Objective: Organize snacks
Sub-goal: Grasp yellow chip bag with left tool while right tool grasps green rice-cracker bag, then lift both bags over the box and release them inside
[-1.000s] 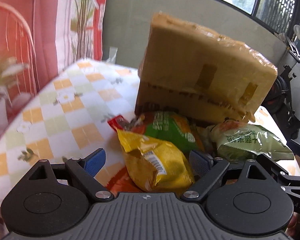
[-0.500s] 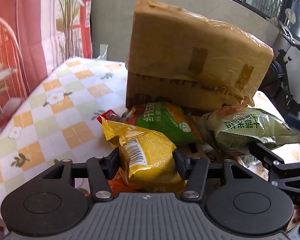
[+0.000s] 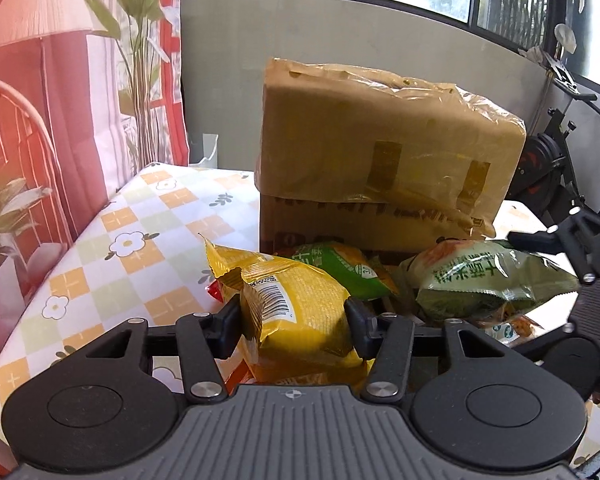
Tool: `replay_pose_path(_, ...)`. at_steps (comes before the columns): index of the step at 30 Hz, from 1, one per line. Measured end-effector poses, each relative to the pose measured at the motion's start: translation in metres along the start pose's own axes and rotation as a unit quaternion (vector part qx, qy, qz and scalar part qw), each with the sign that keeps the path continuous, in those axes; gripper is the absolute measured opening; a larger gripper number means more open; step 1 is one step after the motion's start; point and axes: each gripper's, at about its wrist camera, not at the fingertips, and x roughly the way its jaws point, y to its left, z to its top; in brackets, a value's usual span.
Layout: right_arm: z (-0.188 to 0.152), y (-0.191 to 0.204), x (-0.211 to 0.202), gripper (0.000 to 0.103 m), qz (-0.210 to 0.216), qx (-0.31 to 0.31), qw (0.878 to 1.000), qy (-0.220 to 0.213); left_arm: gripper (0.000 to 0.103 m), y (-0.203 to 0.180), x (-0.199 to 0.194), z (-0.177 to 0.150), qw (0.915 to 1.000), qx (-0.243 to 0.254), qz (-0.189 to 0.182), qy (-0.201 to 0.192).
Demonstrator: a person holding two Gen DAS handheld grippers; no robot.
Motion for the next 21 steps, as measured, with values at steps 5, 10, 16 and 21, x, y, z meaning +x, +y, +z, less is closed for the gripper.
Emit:
replay_pose_path(5, -0.002, -0.004, -0.002, 0.075, -0.002, 0.023, 1.0, 0.012, 0.055, 0.002, -0.009, 0.001, 0.9999, -0.003, -0.003, -0.009)
replay_pose_path(10, -0.004, -0.021, -0.03, 0.068, 0.005, 0.083, 0.996, -0.012, 0.055, 0.002, -0.021, 0.001, 0.9997, -0.005, -0.006, -0.025)
replay_pose_path(16, -0.001, -0.047, -0.066, 0.066, 0.013, 0.169, 0.984, -0.049, 0.054, -0.002, -0.04, 0.01, 0.9984, 0.0, -0.01, -0.056)
replay_pose_path(21, 0.007, -0.071, -0.097, 0.066, 0.017, 0.223, 0.971, -0.084, 0.054, -0.004, -0.058, 0.024, 0.9962, 0.01, -0.01, -0.086)
